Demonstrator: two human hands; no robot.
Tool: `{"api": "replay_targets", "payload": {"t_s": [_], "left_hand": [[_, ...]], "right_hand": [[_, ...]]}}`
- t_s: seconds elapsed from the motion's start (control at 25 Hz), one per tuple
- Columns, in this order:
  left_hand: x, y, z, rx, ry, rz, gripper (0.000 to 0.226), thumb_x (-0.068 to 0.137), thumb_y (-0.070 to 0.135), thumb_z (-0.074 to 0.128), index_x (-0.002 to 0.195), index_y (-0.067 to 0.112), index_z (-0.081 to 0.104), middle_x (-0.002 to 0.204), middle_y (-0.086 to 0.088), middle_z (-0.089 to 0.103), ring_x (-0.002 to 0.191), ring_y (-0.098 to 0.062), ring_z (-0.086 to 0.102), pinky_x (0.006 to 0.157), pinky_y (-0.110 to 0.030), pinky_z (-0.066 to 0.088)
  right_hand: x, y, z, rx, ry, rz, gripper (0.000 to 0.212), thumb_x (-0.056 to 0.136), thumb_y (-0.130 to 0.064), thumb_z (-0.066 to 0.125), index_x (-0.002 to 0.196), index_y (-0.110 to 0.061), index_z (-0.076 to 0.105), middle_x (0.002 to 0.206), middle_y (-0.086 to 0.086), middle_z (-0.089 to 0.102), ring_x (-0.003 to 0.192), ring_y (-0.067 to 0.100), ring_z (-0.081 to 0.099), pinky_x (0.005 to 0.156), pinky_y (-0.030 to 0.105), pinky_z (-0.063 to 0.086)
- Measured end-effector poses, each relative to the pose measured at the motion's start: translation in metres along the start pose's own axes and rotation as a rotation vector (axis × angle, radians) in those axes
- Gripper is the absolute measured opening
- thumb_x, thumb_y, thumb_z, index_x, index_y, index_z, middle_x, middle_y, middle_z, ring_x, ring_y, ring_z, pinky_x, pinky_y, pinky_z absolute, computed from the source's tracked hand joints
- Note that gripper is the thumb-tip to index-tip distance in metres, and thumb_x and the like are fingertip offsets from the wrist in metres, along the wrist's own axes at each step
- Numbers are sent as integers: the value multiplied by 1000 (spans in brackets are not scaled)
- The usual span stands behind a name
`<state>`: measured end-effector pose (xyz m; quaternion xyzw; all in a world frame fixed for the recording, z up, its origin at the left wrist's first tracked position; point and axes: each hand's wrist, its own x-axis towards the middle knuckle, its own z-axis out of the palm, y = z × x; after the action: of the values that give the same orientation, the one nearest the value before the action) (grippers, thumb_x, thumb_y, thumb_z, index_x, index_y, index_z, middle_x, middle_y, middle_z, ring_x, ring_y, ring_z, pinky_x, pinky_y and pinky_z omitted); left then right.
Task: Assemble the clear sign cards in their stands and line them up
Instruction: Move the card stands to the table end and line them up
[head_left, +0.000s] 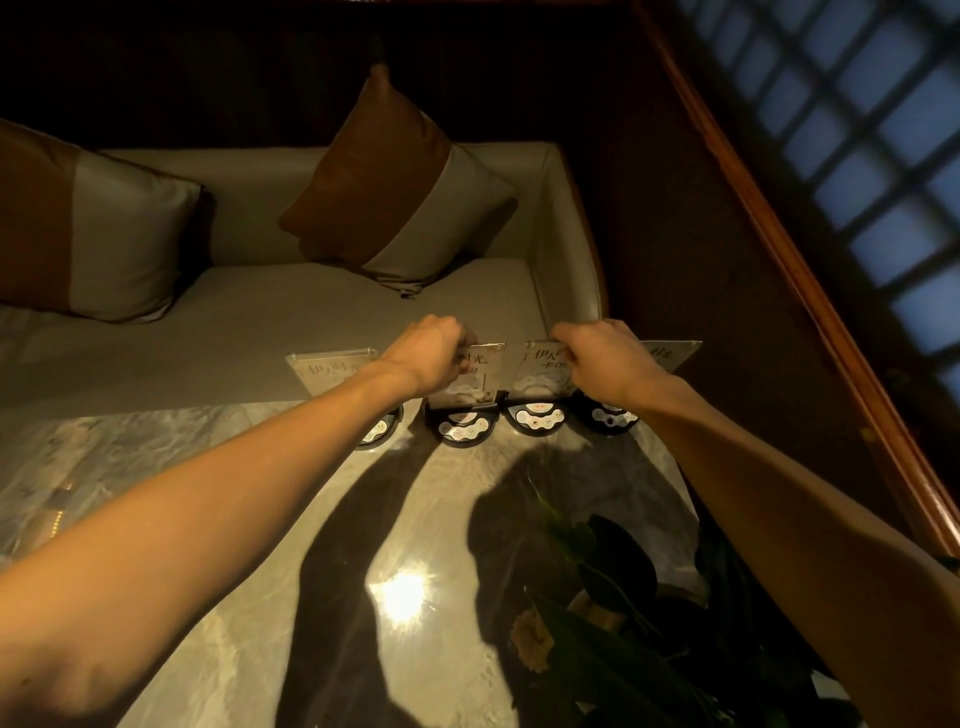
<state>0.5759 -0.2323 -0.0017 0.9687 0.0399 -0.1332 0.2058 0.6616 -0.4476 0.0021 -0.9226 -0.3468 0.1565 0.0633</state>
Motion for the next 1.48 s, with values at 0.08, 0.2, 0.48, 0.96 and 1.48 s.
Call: {"api": "replay_targets", "payload": {"t_s": [0.08, 0.2, 0.48, 0.96, 1.48], "left_hand": [[-2, 0, 0, 0, 1, 8, 12, 94, 21, 68, 84, 15, 65, 78, -2, 61, 79, -24, 58, 70, -31, 38], [-3, -1, -1, -17, 18, -3, 10, 94, 19, 68, 85, 18, 65, 77, 1, 57, 79, -21, 56, 72, -30, 37], [1, 2, -1, 21, -11, 30, 31, 94, 16, 67, 68, 23, 53, 70, 3, 57, 72, -19, 54, 69, -30, 35], [7, -8, 6, -14, 34, 19, 16, 94, 22, 67, 105, 11, 73, 96, -8, 73, 92, -27, 67, 83, -39, 54], [-21, -52, -40, 30, -91, -101, 76, 72, 40, 86, 140, 24, 54, 136, -2, 63, 121, -24, 60, 101, -44, 50]], "right_hand": [[-1, 0, -1, 8, 1, 2, 24, 94, -9, 58, 115, -20, 61, 110, 3, 70, 102, 22, 65, 105, 49, 44], [-2, -1, -2, 9, -9, 16, 24, 93, -9, 59, 114, -20, 61, 109, 3, 70, 102, 22, 64, 105, 49, 44], [-2, -3, -2, 0, -18, 14, 22, 94, -9, 58, 113, -19, 60, 111, 4, 69, 103, 23, 64, 104, 49, 45], [-2, -3, -3, -4, -9, -3, 20, 97, -10, 55, 115, -16, 60, 111, 6, 70, 99, 22, 66, 95, 43, 53], [2, -16, -7, 6, 116, 11, 51, 94, -33, 59, 141, -16, 48, 129, 8, 61, 122, 26, 55, 113, 51, 32]]}}
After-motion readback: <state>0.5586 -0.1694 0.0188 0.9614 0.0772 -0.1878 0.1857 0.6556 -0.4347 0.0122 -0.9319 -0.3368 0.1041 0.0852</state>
